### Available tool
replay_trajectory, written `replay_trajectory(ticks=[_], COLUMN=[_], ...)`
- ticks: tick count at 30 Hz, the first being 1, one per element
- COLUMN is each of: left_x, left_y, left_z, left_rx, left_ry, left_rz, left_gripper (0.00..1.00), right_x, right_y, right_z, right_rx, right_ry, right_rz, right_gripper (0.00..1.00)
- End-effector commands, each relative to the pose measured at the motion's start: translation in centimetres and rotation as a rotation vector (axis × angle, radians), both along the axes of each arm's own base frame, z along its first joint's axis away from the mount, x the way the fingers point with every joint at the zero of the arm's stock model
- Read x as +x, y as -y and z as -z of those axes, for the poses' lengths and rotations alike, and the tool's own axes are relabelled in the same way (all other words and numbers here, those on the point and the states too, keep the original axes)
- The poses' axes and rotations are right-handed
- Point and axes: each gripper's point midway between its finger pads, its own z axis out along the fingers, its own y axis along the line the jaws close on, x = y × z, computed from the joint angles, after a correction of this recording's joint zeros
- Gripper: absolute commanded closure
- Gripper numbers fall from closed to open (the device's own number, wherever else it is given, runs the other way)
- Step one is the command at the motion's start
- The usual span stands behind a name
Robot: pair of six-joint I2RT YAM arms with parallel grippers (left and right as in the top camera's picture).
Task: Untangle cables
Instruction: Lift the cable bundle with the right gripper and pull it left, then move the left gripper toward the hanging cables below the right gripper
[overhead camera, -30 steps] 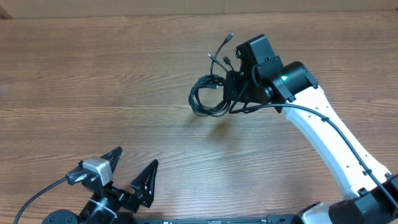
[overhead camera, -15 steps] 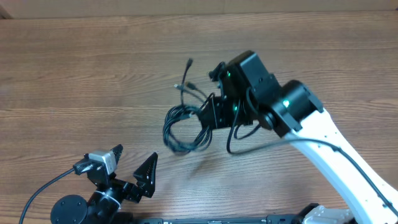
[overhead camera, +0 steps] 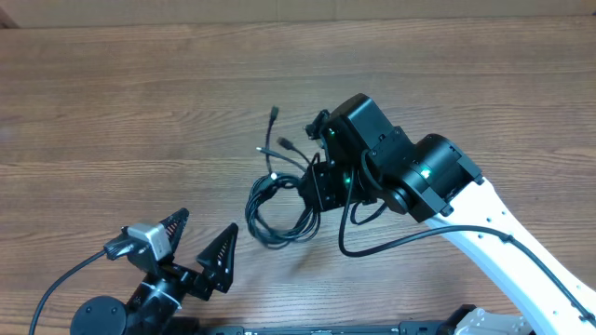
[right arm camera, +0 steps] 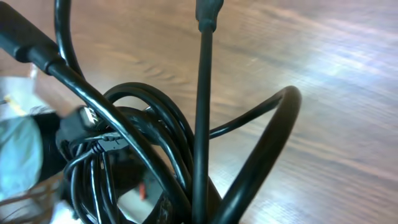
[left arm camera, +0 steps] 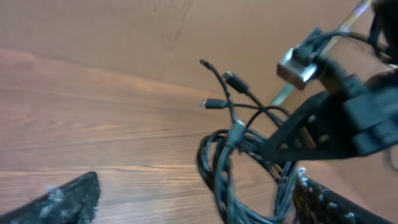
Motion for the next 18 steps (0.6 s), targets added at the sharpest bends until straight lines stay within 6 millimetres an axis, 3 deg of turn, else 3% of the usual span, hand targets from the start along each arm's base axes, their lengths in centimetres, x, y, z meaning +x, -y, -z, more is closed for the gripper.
replay_trajectory(ticks=[1,4,7,13,18], left_x=[0.0,0.0,0.1,0.7,0.8], left_y=[0.2,0.1,0.2,2.6,4.7], left_z=[0.4,1.8,2.9,2.0,2.5], left_rx=[-0.196,-0.357,-0.443,-0.446,-0.519], left_ry=[-0.12,-0.27,-0.377,-0.404,-0.546], left_rz=[-0.022,-0.067,-0.097,0.067,0.191], left_gripper=[0.11,0.18,0.19,0.17,0.18], right_x=[1.2,1.4,1.5,2.0,2.2], right_y=[0.4,0.4,0.3,0.8,0.8], right_z=[-1.6,-1.7,-1.7,-1.6,-1.4], right_rx=[-0.014,-0.017,-0.017,-0.047,-0.067], right_ry=[0.117,0.141,0.154,0.178,0.205], right_rz=[-0.017,-0.032,-0.046,-0.026,-0.062], right_gripper=[0.96,0.96,0.96,0.96,0.96])
